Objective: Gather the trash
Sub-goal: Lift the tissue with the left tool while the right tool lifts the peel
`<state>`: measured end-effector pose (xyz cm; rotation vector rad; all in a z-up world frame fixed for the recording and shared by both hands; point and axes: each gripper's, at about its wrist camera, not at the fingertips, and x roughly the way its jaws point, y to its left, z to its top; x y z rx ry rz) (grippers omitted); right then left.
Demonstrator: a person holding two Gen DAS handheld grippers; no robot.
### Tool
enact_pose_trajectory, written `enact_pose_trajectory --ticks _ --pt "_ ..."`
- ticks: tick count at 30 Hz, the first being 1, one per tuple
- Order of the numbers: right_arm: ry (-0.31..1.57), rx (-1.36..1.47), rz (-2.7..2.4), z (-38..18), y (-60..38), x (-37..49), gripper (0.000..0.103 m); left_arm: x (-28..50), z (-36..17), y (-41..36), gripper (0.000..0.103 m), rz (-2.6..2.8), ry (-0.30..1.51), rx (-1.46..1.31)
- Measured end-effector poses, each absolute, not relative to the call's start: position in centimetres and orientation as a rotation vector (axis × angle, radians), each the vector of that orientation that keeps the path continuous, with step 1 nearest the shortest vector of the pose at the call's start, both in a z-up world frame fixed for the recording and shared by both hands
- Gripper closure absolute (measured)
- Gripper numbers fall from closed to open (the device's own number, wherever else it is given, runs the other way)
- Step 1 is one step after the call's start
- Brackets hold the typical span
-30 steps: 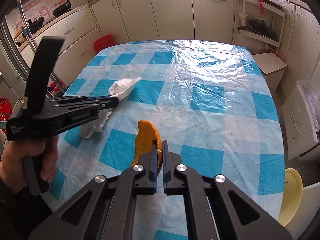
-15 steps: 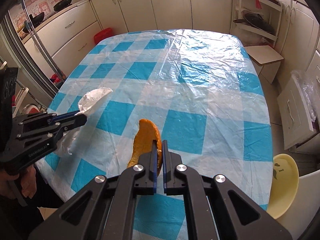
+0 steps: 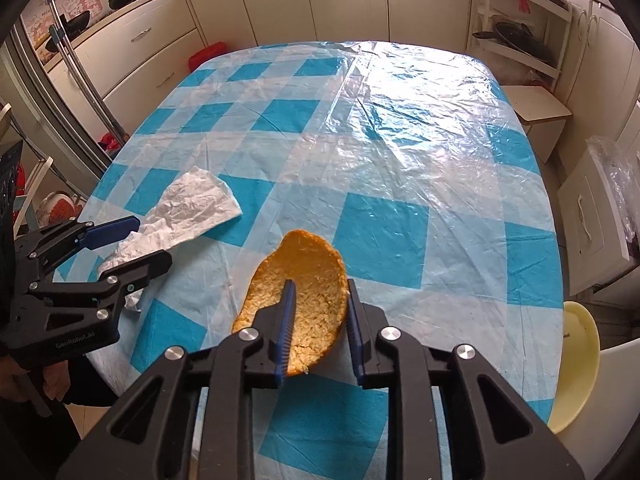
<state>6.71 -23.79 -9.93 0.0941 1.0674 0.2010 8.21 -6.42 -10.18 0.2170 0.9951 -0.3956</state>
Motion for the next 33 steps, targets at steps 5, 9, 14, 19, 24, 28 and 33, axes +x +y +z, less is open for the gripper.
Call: enact_pose_trajectory --ticks 5,9,14,19,24,28,33 --pt "1.048 0.091 0.206 -9.5 -23.8 6.6 0.094 7.8 -9.5 -7.3 0.091 -0.426 0.964 0.233" --pt "1.028 0.087 0.203 -9.0 -23.9 6.4 0.096 7.5 -8.9 -7.8 0.091 -0.436 0.935 0.232" --pt "1.009 0.09 0.19 -8.5 -24.6 6.1 0.096 7.4 -8.4 -8.2 0.091 -0.444 0.912 0.226" --pt "0.996 0.094 0.18 -8.1 -25.3 5.6 0.096 7.2 -8.1 -8.9 0.091 -0.454 0.89 0.23" --pt "0.992 0.134 0.183 -8.1 -26.4 5.2 0.096 7.2 -7.9 -9.0 0.091 -0.457 0.881 0.221" --pt "1.022 0.214 0.18 -8.8 -26.7 5.7 0.061 7.3 -8.0 -8.7 0.091 -0.45 0.892 0.209" --pt "1.07 0.131 0.19 -10.0 -24.2 6.5 0.079 7.4 -8.1 -8.3 0.091 -0.444 0.895 0.2"
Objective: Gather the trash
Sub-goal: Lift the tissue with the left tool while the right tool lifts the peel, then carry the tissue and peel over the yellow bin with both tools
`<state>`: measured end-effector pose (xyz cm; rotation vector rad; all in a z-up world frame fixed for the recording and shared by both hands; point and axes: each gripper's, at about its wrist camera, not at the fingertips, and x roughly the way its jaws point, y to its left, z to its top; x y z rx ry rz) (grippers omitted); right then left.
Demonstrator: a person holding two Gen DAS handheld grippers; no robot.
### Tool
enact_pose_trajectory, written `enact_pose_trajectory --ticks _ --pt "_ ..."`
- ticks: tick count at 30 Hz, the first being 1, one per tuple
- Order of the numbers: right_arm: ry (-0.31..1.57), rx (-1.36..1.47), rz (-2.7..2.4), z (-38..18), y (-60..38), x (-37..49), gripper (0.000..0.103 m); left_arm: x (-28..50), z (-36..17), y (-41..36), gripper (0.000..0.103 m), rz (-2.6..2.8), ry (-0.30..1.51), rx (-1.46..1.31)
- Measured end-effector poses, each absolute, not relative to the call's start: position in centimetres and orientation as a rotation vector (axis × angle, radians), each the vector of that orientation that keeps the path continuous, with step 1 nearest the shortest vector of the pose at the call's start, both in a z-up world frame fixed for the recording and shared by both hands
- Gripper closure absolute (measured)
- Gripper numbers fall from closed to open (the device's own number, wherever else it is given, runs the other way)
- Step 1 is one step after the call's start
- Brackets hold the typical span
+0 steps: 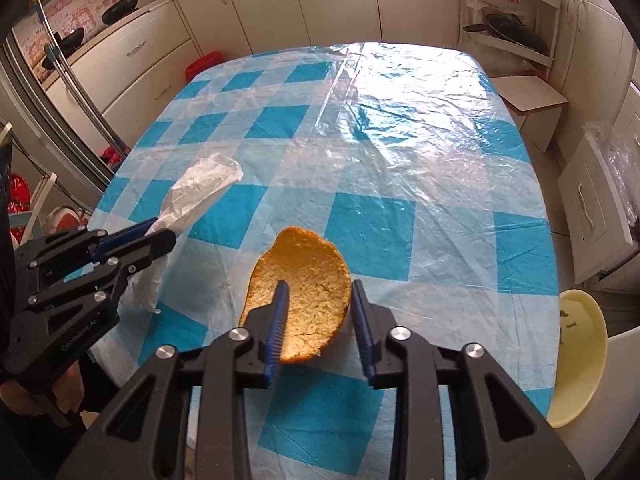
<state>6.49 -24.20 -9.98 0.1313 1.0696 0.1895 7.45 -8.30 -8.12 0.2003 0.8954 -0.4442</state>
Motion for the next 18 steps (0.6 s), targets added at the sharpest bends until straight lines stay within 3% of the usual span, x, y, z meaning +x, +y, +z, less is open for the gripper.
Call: enact_pose_trajectory --ticks 1,3,11,18 --pt "1.069 0.118 0.198 -10.0 -23.8 6.4 0.09 7.4 -8.0 -8.3 0.091 -0.445 0.893 0.197" --pt "1.045 0.104 0.209 -9.5 -23.6 6.2 0.097 7.4 -7.8 -8.3 0.091 -0.45 0.886 0.19" --pt "0.929 0.153 0.086 -6.4 -29.1 4.2 0.098 6.6 -5.6 -10.3 0.092 -0.547 0.842 0.13" --pt "0.897 0.185 -0.181 -5.9 -39.6 -0.4 0.098 5.2 -3.2 -17.7 0.092 -0.741 0.824 0.068"
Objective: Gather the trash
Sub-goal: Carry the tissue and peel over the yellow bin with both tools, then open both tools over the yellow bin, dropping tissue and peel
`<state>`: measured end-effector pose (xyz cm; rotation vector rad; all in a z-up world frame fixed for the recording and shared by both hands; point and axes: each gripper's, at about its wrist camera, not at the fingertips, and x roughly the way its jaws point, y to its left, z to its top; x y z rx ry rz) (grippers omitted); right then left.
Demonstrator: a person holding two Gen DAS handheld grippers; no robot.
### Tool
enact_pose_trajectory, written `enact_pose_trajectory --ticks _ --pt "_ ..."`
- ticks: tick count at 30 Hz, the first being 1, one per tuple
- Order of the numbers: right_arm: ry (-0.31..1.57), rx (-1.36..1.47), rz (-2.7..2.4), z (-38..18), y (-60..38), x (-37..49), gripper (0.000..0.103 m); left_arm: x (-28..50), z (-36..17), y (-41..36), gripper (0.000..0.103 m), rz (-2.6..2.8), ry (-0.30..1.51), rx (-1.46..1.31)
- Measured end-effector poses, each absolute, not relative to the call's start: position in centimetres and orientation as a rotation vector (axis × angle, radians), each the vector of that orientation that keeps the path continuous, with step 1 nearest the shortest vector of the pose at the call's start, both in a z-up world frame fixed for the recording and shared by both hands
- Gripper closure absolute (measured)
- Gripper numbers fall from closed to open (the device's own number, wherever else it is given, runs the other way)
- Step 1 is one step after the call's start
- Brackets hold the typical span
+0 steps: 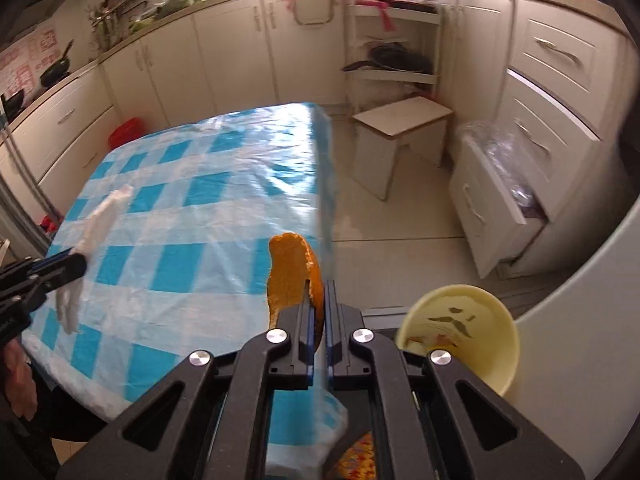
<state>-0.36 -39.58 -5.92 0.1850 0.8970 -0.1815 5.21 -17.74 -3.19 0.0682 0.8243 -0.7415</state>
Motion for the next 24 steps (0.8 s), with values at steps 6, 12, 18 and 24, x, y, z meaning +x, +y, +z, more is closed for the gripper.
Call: enact_pose_trajectory --ticks 6,12,18,24 --pt "1.061 0.246 -0.343 -10.1 -48.8 -2.4 0.098 3.5 -3.7 -28.9 0.092 -0.91 0.875 0.001" --pt "1.044 0.478 -0.444 -10.9 -55.5 -3.9 0.069 2.4 -8.0 -38.2 0.092 -0.953 1.007 -0.03" --pt "0.74 0.607 -0.499 -5.0 -58.2 -7.4 0.053 2.3 -13.8 -45.8 0.092 -0.924 1.14 -0.004" --pt "0.637 0.619 -0.482 -3.1 -58.2 -7.6 0.047 3.0 -19.0 -51.5 0.059 -0.873 1.268 0.065"
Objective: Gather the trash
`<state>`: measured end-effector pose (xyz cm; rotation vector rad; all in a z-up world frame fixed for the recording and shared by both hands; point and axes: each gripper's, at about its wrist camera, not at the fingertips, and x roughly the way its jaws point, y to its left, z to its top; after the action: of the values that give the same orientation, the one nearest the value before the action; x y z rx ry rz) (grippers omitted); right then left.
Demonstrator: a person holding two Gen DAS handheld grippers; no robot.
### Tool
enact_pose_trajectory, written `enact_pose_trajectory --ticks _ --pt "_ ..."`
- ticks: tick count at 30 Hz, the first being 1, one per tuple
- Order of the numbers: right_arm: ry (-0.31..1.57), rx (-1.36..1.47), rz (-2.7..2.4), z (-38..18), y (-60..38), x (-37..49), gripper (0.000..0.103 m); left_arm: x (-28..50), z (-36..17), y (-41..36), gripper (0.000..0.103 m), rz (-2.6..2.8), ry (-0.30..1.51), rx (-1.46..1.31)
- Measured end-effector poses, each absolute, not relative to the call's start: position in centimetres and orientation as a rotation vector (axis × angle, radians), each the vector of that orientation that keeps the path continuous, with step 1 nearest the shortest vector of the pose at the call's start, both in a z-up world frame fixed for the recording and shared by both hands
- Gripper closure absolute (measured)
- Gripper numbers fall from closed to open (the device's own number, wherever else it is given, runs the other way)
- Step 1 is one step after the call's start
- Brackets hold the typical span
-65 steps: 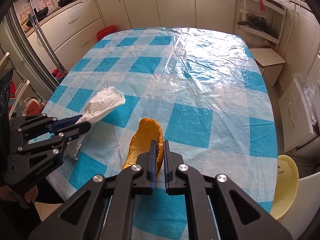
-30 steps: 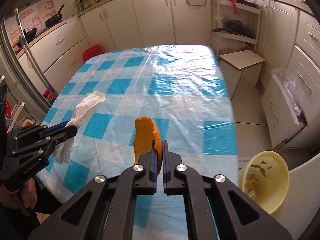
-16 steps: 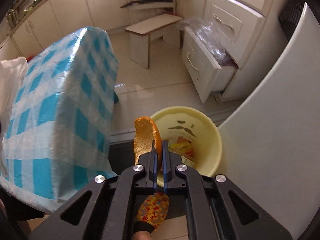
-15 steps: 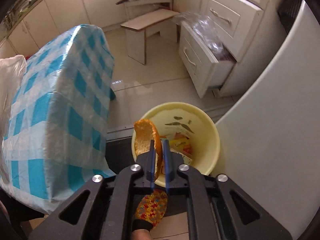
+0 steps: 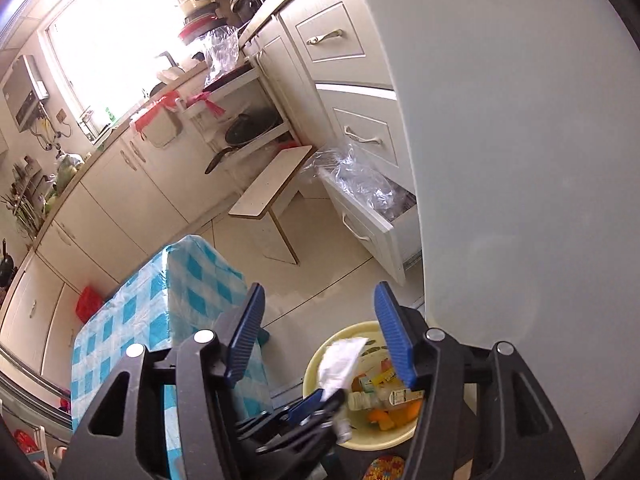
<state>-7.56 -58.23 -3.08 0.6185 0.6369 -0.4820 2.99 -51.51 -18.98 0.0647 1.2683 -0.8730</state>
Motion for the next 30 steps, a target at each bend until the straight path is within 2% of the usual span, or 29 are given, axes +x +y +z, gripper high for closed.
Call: enact_pose_trajectory --ticks 6,10,13,17,23,30 --pt "0.636 0.609 -0.485 -2.8 -58.3 -7.0 0.046 2.8 -16.6 -49.2 0.035 -0.849 1.188 0.08" --pt "0.637 0.539 -0.532 -1.6 -57.0 -7.1 0.034 1.3 -12.6 -45.0 0.016 -0.811 1.072 0.135" --pt "0.621 0.419 -0.562 -0.1 -54.6 -7.3 0.026 -0.5 -8.8 -40.3 0.008 -0.784 0.961 0.184" --pt "0.544 0.296 -0.581 2.1 -50.1 -9.7 0.011 -2.7 -4.4 -33.4 0.008 -0.71 0.823 0.263" --pt "0.414 0.268 -0.535 2.5 -41.7 -14.8 0.009 -4.9 0.0 -24.4 0.008 -0.561 0.718 0.307" --pt "0.378 0.203 -0.489 2.8 -34.0 -18.7 0.008 -7.9 3.3 -18.0 0.008 -0.48 0.664 0.305"
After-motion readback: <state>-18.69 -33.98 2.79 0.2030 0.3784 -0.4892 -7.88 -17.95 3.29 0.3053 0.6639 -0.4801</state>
